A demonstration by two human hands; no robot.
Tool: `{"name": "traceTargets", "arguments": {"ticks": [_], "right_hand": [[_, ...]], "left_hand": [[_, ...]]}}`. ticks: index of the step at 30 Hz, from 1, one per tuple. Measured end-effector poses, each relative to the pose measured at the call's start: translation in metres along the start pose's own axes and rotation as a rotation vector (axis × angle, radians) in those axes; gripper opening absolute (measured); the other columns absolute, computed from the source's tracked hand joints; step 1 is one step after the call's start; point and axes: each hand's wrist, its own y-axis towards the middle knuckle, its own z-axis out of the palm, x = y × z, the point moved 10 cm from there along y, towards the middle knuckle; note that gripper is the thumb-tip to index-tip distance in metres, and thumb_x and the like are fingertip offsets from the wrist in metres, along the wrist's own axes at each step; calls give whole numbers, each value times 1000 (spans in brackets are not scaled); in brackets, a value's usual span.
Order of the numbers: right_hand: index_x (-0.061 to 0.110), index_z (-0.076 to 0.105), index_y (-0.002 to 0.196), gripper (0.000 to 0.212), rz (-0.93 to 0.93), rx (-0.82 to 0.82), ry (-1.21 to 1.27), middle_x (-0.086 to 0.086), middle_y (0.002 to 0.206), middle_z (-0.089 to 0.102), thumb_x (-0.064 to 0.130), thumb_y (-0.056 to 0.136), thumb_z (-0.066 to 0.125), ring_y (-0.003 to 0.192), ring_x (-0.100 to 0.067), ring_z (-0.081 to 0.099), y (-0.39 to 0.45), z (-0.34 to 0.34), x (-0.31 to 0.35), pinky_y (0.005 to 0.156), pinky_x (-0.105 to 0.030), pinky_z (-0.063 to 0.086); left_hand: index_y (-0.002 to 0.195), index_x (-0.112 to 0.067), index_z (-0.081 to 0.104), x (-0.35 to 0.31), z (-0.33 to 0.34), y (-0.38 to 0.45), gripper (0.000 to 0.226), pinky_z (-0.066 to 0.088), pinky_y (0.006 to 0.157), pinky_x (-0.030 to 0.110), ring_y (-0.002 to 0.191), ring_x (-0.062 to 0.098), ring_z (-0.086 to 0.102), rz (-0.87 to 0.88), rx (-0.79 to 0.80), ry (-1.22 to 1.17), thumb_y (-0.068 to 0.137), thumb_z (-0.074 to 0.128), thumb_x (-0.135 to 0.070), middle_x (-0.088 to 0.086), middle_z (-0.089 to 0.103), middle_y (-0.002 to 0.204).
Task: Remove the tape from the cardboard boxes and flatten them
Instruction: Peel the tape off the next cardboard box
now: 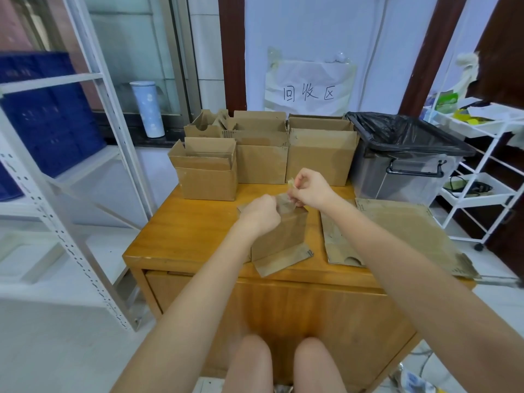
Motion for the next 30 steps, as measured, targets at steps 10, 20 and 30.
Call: {"name": "traceTargets", "arguments": {"ticks": [10,20,30], "right_hand": [[-2,70,93,37,72,150,-76,-5,88,64,33,93,61,76,-16,63,-1,5,1,79,-28,57],[2,69,85,17,165,207,-216,-7,77,60,17,81,75,72,-14,59,0,10,-7,73,-25,56],[-1,65,90,13,273,283,-133,-8,74,63,9,82,67,61,-12,63,-6,-5,-24,54,-16,54]], "left_hand": [[114,-8,49,-14,2,-13,33,33,95,33,108,24,49,111,-393,264,99,32,-33,6,54,114],[109,-10,50,-10,-10,4,33,35,86,33,106,24,46,78,-378,285,103,31,-36,6,51,113],[146,-21,36,-3,8,13,52,16,117,38,136,26,35,99,-164,299,102,22,-44,7,42,145]]}}
